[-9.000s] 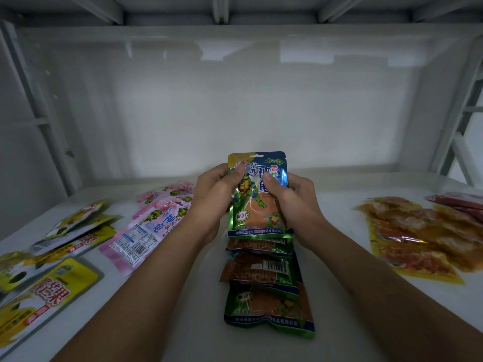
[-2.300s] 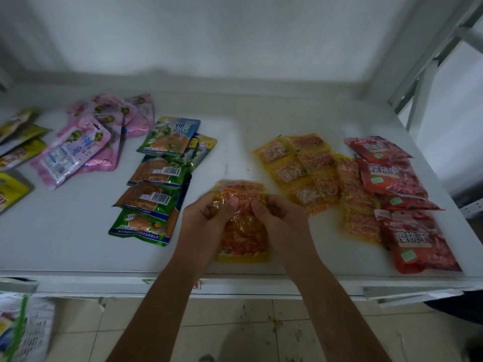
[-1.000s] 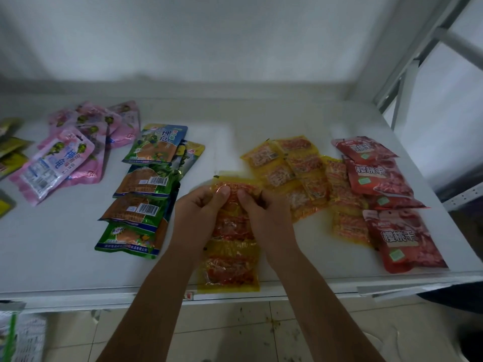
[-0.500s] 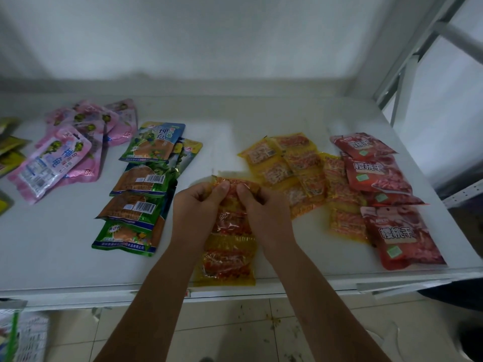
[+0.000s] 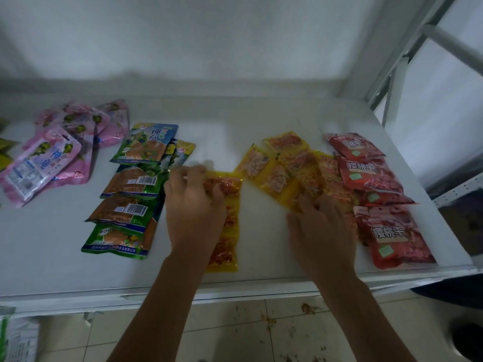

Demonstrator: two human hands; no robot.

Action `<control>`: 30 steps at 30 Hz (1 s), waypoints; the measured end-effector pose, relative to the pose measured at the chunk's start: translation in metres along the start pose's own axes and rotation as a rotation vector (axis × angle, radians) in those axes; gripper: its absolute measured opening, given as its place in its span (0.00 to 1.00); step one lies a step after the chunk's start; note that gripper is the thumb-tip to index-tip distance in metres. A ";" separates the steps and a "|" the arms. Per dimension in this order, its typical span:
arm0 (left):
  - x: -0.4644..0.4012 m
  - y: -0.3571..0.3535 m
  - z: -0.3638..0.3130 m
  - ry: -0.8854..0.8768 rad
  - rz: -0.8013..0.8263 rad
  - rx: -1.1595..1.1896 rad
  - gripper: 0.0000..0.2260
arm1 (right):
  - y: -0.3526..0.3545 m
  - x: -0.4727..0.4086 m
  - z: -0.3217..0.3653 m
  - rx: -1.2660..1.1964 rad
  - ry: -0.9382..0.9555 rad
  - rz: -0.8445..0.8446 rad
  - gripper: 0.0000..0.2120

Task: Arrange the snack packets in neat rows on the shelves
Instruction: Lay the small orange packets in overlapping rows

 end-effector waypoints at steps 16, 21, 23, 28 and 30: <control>-0.013 -0.033 0.023 -0.530 0.009 -0.192 0.14 | -0.013 -0.009 0.012 -0.269 -0.011 0.136 0.23; -0.014 -0.030 0.011 -0.474 0.122 -0.293 0.23 | -0.015 -0.019 0.021 -0.519 -0.137 0.172 0.31; -0.007 -0.031 0.008 -0.415 0.136 -0.249 0.26 | -0.015 -0.022 0.023 -0.619 -0.165 0.124 0.34; 0.001 -0.027 0.001 -0.289 0.197 -0.063 0.30 | -0.009 -0.027 0.024 -0.808 -0.178 -0.071 0.27; 0.001 -0.022 -0.004 -0.208 0.268 0.054 0.28 | -0.011 -0.030 0.022 -0.934 -0.208 -0.115 0.25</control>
Point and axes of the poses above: each hand's wrist, its own x-axis away from the middle knuckle, its own y-axis out of the back of the hand, z = x × y, the point moved 1 cm from there along -x, towards the middle knuckle, and after that the axes turned 2 degrees about y, right-handed, at the moved point
